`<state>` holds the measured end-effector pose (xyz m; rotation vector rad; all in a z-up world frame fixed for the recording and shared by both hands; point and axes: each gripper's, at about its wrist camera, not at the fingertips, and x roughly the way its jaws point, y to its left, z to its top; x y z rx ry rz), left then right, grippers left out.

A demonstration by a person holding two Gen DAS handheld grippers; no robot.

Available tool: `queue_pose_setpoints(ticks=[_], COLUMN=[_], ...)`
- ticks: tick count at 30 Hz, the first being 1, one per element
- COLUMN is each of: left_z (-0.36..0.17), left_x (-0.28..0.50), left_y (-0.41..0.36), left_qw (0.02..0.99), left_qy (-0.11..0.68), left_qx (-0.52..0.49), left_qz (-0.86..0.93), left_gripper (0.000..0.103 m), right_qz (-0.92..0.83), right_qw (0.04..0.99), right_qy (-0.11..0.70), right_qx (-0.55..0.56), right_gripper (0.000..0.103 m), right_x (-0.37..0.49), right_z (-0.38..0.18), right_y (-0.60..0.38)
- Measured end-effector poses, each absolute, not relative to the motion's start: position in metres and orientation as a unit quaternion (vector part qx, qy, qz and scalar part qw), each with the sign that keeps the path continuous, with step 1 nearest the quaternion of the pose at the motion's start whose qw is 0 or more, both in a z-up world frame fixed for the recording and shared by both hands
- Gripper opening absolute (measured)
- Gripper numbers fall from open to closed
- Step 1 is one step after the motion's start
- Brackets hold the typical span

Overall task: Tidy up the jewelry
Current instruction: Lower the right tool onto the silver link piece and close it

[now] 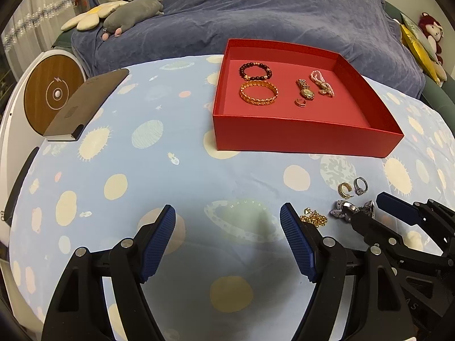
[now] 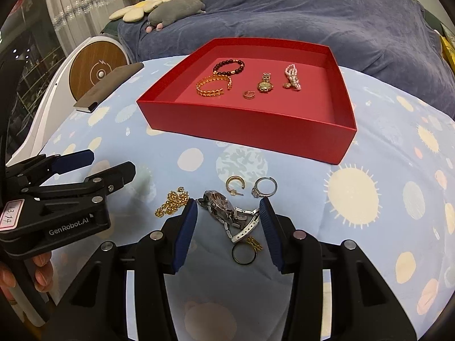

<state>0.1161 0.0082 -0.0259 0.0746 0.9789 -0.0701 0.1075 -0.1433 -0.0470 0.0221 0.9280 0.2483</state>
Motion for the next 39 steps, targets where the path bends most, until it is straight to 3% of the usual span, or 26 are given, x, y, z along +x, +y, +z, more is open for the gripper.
queue_pose_setpoints(ticks=[27,30,39], left_z=[-0.032,-0.033,-0.034], left_x=[0.119,0.12,0.119], left_y=[0.014,0.015,0.011], left_qw=[0.876,0.876,0.874], left_qy=[0.48,0.481,0.483], left_qx=[0.031,0.029,0.034], left_qz=[-0.026,-0.024,-0.033], left_gripper=[0.073,0.073,0.073], right_qz=[0.124,0.127,0.125], right_qw=[0.873,0.868,0.863], right_qy=[0.47,0.48,0.488], right_qx=[0.019,0.007,0.017], right_gripper=[0.04,0.017,0.018], right_x=[0.121,0.115,0.108], right_z=[-0.056,-0.055,-0.052], right_y=[-0.147,-0.143,-0.146])
